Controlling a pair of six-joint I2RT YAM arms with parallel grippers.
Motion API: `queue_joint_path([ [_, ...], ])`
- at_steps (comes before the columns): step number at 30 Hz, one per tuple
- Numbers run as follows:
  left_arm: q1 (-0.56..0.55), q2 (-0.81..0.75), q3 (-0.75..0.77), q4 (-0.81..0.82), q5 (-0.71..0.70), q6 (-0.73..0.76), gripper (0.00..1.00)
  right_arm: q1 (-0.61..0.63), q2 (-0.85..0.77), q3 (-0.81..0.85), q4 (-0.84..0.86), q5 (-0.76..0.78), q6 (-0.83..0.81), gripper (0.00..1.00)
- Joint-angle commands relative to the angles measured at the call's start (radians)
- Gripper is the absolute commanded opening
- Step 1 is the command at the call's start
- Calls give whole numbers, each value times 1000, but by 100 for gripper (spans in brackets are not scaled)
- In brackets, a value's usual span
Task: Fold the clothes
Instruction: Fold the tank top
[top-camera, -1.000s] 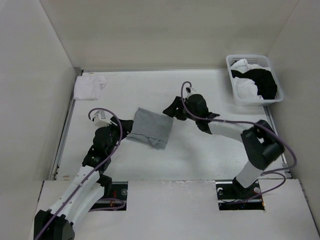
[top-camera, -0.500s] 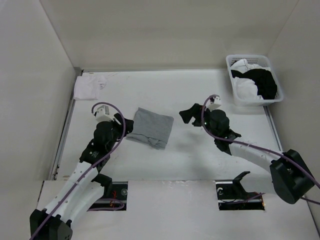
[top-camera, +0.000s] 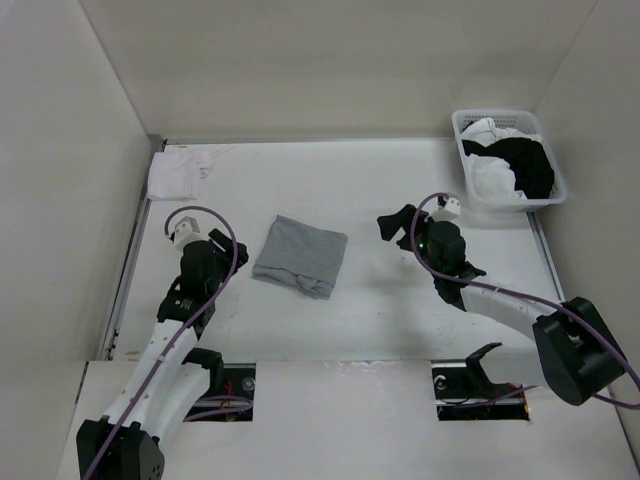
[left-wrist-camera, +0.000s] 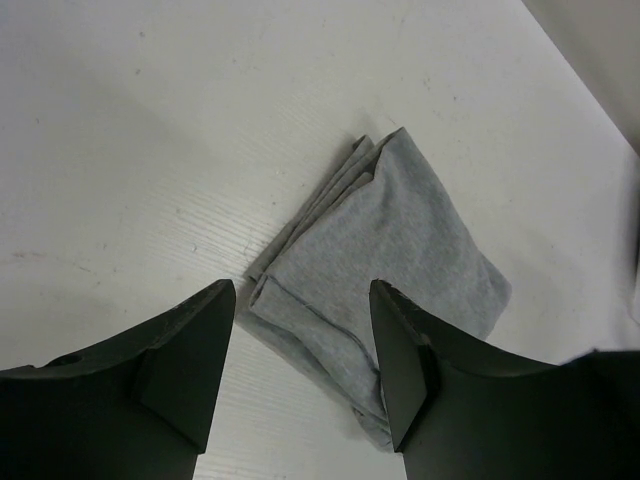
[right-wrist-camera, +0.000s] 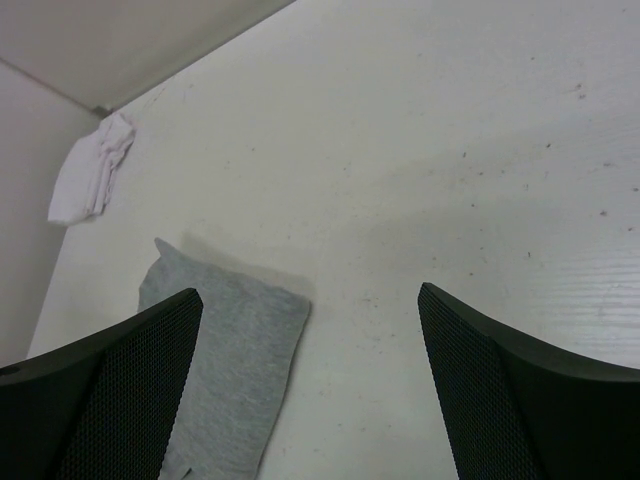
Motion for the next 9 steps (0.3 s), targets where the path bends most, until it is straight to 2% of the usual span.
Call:
queue_joint_path([
  [1, 6, -2, -5, 56, 11, -8, 54, -15, -26, -8, 76, 8, 24, 93],
  [6, 8, 0, -3, 57, 9, 6, 54, -15, -14, -7, 76, 6, 26, 93],
  [9, 9, 12, -2, 56, 8, 9, 58, -15, -6, -4, 76, 5, 26, 93],
])
